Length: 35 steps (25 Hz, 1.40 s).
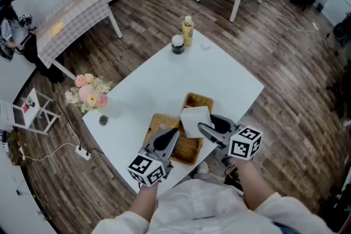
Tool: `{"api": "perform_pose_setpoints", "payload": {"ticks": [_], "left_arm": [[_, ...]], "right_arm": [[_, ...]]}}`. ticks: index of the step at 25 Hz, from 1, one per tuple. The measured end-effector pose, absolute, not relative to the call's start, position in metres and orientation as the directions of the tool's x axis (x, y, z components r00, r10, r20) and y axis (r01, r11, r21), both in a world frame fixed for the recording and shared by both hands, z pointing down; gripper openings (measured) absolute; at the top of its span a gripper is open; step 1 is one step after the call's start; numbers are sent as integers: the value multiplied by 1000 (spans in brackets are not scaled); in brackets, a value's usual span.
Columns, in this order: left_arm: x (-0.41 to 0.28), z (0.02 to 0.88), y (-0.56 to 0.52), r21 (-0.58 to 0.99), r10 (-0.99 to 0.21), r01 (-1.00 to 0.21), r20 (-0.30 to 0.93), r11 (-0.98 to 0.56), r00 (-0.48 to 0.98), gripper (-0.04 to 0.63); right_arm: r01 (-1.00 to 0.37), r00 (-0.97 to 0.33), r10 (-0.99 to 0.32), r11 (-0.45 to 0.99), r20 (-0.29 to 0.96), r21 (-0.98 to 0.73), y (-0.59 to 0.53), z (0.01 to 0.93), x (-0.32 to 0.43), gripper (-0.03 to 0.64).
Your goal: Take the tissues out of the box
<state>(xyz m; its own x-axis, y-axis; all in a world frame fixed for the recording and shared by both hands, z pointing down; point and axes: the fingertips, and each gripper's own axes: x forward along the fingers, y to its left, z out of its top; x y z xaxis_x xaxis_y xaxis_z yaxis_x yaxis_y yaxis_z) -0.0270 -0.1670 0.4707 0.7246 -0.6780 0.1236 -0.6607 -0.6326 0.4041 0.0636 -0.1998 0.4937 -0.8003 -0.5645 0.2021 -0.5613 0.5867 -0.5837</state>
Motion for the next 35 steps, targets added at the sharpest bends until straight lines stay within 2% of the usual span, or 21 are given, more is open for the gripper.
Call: {"api": "perform_pose_setpoints", "payload": {"ticks": [35], "left_arm": [[-27,467,-164,416,-671,-648,114,-638,733,20]], "right_arm": [[-511,-808,-568,542,157,-667,-200,486,70,258]]}}
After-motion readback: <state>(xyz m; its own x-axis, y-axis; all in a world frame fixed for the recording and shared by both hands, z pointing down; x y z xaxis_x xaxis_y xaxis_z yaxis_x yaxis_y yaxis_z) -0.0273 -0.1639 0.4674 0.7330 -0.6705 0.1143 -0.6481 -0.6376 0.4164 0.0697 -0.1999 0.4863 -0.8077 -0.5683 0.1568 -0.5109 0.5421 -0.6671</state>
